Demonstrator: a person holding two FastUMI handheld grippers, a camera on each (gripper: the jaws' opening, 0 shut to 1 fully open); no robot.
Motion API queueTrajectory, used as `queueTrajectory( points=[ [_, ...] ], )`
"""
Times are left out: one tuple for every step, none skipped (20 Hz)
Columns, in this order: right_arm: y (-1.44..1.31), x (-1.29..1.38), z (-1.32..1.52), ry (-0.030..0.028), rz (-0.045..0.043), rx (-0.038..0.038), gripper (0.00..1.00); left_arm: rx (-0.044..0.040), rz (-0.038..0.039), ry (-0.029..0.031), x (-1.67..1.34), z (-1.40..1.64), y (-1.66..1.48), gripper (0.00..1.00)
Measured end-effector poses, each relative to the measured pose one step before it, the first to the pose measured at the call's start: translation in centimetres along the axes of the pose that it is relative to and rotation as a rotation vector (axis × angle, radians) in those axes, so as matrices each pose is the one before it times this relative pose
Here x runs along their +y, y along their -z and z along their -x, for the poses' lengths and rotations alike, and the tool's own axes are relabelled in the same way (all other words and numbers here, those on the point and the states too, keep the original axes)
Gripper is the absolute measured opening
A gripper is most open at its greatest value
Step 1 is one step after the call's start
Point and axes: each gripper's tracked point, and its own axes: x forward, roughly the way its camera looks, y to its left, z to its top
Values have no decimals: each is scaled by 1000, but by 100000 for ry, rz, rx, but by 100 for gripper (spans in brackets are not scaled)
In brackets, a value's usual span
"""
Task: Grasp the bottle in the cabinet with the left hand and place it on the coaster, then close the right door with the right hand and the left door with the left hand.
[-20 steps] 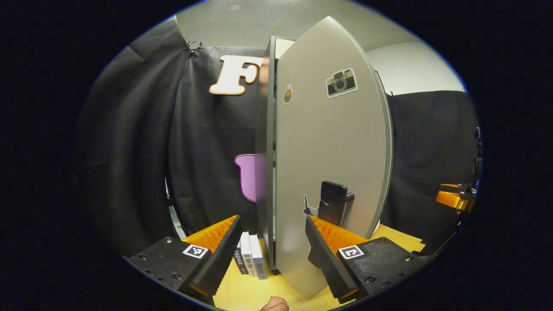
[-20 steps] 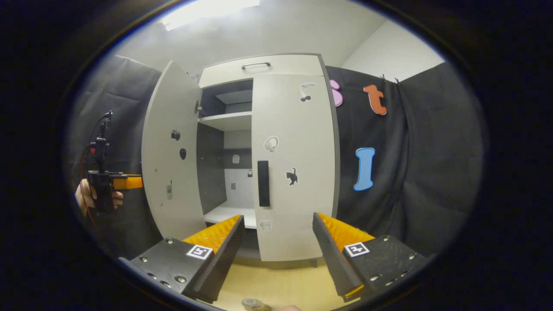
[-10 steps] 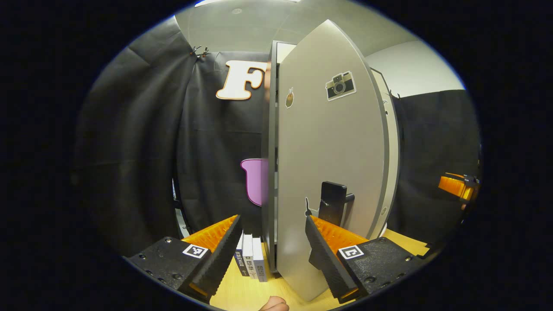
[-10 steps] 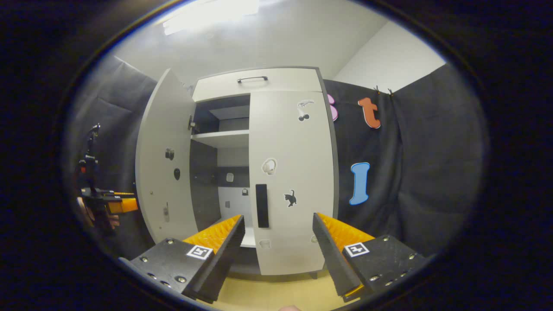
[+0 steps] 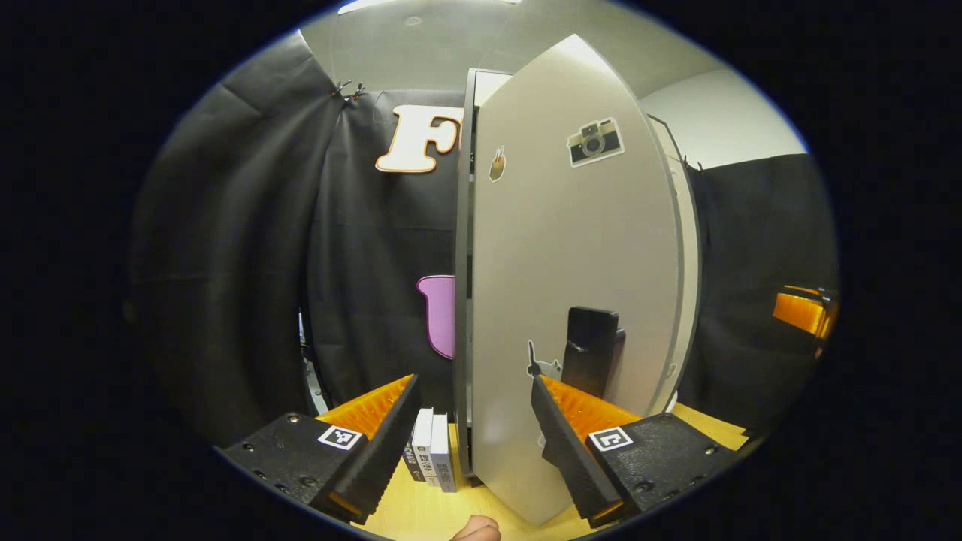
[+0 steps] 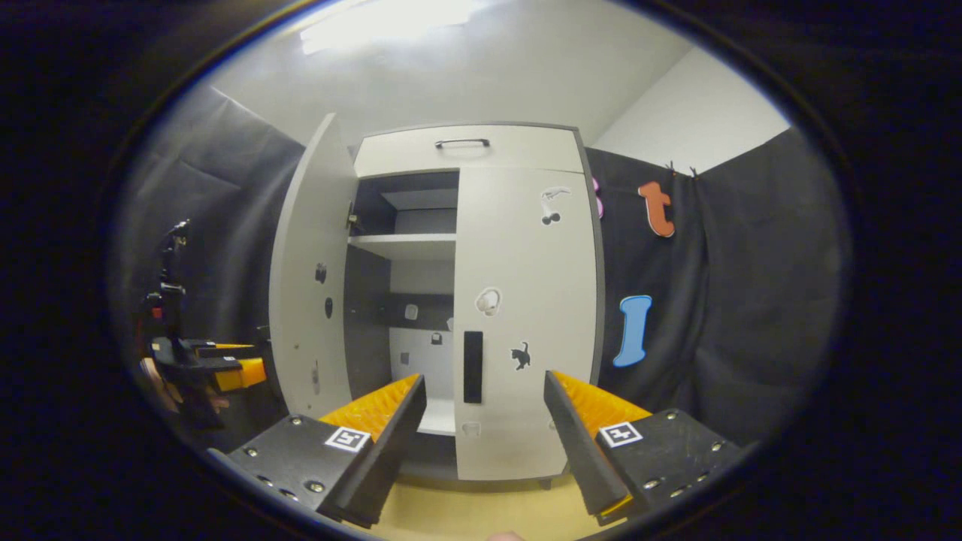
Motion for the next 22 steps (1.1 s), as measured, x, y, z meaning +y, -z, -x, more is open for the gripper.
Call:
queueTrajectory(
  points=[
    [-127,87,-185,-433,1024,203,95,27,723,-765,-90,-178,136,89],
    [28,286,-111,-777,428,438,95,-18,845,66,-103,-180,2,94],
    [134,224,-143,-554,-137,792,95,243,883,351,-277,-53,85,94],
    [291,-102,-283,229,-254,1243,95,407,440,211,-361,-142,60,94],
    [117,32,-187,185,144,686,95,48,-196,210,-478,-115,22,94],
    [29,135,-209,45,653,161,95,-209,-1067,544,-588,-166,-89,94],
    [80,172,-97,-827,1078,-34,95,-20,-1461,463,-596,-374,-28,94],
    [198,175,-173,-839,1283,-5,95,-126,-1385,261,-645,-319,-74,94],
    [284,-153,-166,-216,1585,282,95,211,-730,196,-612,-297,135,94],
    [259,-522,-175,699,1775,382,95,687,153,468,-690,-316,212,94],
    [168,-549,-116,649,1806,-20,92,1475,664,252,-776,-234,473,94],
    [135,-326,-211,104,1358,25,92,1422,627,-143,-588,-181,466,94],
    [67,-302,-38,-548,779,-226,92,953,-131,-586,-442,-180,293,95],
    [0,-265,-45,-606,403,-515,92,-98,-551,-896,-377,-113,-38,100],
    [-40,-316,-40,-499,276,-587,92,-493,-744,-446,-381,-120,-29,97],
    [46,-389,-30,-103,81,-385,92,59,-788,-192,-430,-81,54,100],
    [95,-431,-22,170,-77,-332,92,553,-514,-271,-370,147,286,97],
    [77,-344,42,88,-423,-263,93,475,-240,-340,-293,204,112,96],
    [37,-259,165,-229,-841,-121,93,-194,187,-414,-300,103,-128,96],
    [103,-93,192,-592,-682,141,93,-350,263,-498,-166,62,-200,94],
    [38,-198,185,-374,-117,-29,93,113,45,-399,-140,197,11,96],
    [53,-272,85,-279,324,-130,95,-450,-39,-873,-29,257,-272,97]
  ],
)
